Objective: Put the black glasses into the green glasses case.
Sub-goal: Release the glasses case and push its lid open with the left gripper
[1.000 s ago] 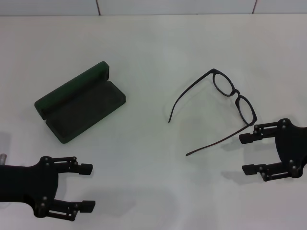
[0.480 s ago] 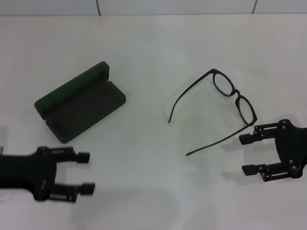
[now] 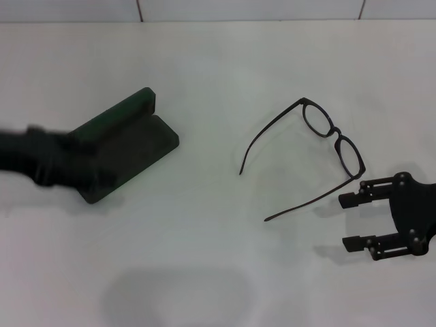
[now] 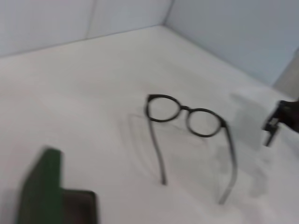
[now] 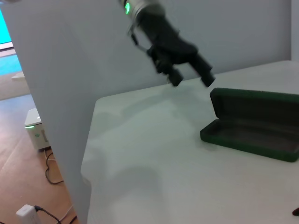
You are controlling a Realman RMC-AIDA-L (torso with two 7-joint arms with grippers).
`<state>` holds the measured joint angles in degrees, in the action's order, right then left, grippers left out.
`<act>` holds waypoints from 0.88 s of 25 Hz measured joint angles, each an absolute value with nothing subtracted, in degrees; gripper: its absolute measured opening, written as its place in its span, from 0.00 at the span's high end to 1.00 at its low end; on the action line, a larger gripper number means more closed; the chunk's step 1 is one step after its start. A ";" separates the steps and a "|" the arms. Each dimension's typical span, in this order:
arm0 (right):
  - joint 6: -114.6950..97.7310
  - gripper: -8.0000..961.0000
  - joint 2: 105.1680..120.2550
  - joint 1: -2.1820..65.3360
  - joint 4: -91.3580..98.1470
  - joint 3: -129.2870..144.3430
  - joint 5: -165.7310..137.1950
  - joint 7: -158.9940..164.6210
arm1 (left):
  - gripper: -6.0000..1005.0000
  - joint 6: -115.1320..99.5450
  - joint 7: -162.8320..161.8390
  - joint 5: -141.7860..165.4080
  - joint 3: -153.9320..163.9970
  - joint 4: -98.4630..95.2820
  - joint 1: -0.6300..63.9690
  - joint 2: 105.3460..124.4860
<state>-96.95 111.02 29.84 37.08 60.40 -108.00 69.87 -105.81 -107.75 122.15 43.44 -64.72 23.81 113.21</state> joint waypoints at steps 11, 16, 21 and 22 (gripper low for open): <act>-96.47 0.32 111.48 30.96 37.10 60.94 -108.67 71.63 | 0.15 -99.12 -117.18 149.22 45.10 -68.32 41.94 114.51; -96.45 0.32 111.97 31.13 37.36 60.99 -109.14 71.63 | 0.15 -92.63 -119.68 154.87 51.82 -64.34 43.45 115.30; -96.11 0.32 111.95 30.93 37.15 60.94 -109.17 71.63 | 0.15 -86.67 -121.55 156.27 57.03 -60.10 44.18 115.32; -95.99 0.32 111.96 30.89 37.14 60.96 -109.17 71.63 | 0.15 -86.27 -121.67 156.30 57.30 -59.88 44.22 115.32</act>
